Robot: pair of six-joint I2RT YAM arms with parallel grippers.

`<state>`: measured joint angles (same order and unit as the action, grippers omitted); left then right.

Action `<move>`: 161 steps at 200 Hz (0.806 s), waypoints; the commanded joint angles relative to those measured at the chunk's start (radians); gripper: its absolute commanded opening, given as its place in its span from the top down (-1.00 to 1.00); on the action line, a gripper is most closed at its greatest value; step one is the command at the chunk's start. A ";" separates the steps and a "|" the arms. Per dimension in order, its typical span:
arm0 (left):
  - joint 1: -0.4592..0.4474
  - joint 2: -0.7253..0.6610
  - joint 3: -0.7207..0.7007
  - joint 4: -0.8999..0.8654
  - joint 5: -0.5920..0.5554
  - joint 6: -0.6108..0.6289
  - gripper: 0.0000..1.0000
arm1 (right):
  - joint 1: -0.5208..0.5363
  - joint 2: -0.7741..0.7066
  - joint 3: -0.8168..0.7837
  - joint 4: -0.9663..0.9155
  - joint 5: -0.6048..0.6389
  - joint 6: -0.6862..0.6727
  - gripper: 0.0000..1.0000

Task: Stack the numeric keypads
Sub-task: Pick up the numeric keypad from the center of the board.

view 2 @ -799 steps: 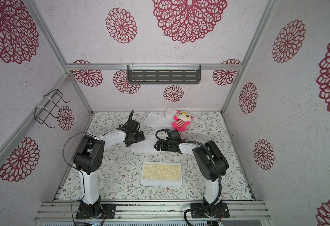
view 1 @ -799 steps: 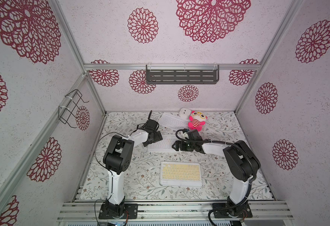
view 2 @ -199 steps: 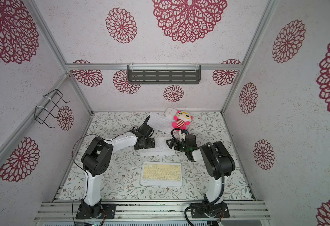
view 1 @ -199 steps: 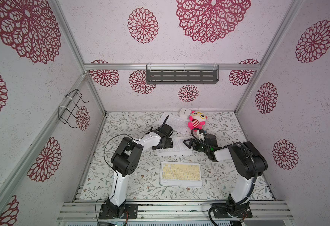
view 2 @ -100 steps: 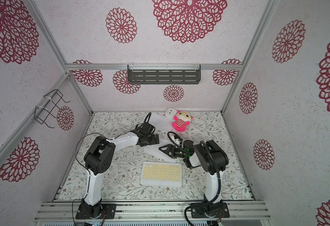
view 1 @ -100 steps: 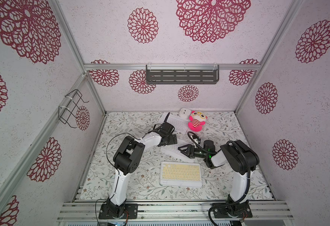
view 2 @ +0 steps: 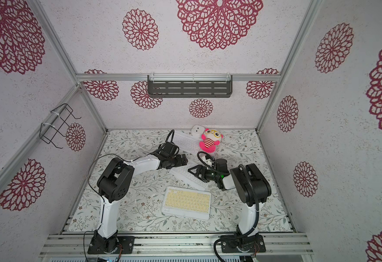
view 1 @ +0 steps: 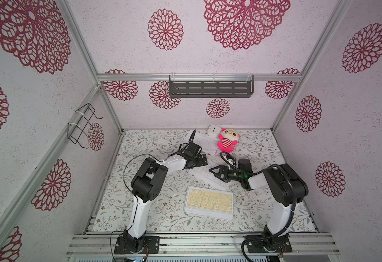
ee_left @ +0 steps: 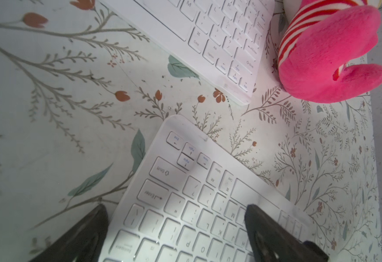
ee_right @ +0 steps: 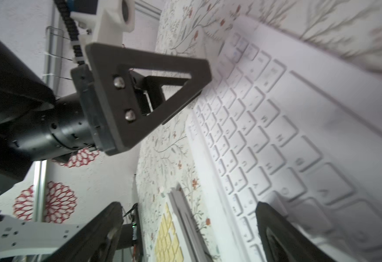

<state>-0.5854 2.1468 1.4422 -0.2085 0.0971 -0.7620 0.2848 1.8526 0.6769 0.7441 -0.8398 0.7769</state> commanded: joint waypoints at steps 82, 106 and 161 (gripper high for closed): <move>-0.011 0.097 -0.039 -0.163 0.121 -0.033 -0.95 | -0.019 -0.386 -0.058 -0.741 0.536 -0.077 -0.93; -0.009 0.100 -0.033 -0.170 0.124 -0.025 -0.95 | -0.018 -0.375 -0.087 -0.700 0.554 -0.038 -0.94; -0.006 0.046 -0.101 -0.146 0.101 -0.051 -0.95 | 0.008 -0.180 -0.009 -0.580 0.508 -0.012 -0.93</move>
<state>-0.5808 2.1452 1.4361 -0.1940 0.1417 -0.7704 0.2703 1.5517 0.6498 0.1684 -0.3302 0.7277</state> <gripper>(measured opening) 0.975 0.969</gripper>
